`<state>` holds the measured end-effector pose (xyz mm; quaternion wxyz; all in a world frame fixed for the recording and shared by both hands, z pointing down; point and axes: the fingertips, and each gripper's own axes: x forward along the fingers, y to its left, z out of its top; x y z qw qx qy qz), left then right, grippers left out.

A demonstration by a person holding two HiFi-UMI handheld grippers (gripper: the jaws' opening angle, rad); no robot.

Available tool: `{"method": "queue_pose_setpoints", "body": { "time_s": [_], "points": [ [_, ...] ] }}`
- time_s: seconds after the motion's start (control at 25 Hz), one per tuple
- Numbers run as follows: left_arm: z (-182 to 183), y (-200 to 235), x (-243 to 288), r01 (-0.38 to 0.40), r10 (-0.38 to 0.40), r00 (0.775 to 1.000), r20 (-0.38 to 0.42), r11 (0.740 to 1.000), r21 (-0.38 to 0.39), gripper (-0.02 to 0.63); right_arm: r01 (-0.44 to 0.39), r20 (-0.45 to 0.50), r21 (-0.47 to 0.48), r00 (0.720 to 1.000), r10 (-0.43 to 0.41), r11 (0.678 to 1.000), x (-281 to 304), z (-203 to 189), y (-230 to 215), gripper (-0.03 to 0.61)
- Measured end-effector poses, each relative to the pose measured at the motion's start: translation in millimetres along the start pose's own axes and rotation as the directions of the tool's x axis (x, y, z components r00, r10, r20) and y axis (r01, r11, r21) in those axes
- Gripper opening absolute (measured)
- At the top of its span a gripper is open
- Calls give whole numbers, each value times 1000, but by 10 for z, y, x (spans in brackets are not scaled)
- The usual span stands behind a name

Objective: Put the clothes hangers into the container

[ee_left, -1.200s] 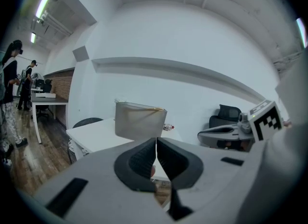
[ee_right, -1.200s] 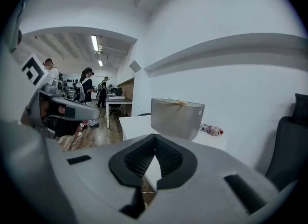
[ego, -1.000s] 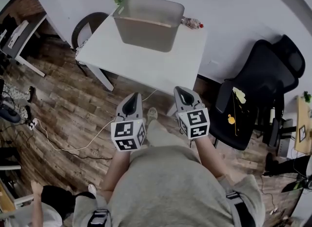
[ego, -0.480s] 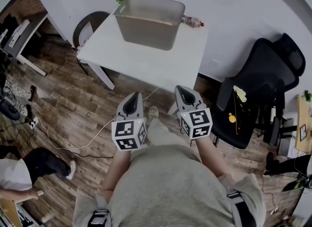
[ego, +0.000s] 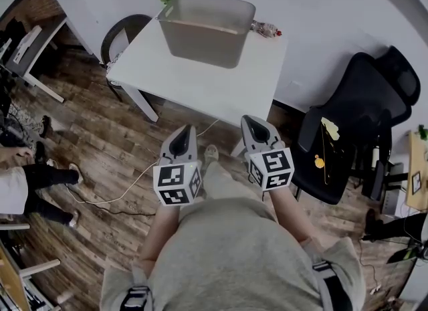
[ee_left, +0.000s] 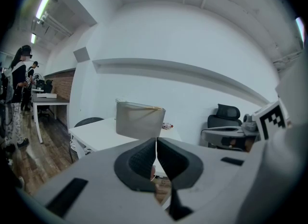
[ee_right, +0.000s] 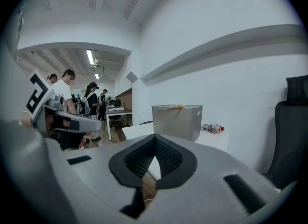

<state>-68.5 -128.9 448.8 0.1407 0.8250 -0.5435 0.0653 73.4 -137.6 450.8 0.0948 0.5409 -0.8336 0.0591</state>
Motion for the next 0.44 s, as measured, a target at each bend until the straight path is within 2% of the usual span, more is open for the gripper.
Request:
{"method": "queue_pose_setpoints", "body": {
  "time_s": [0.44],
  "points": [
    [-18, 26, 12, -3, 3, 1000, -2, 1000, 0, 11, -6, 24, 9, 1000, 6, 1000, 16, 61, 21, 0]
  ]
}}
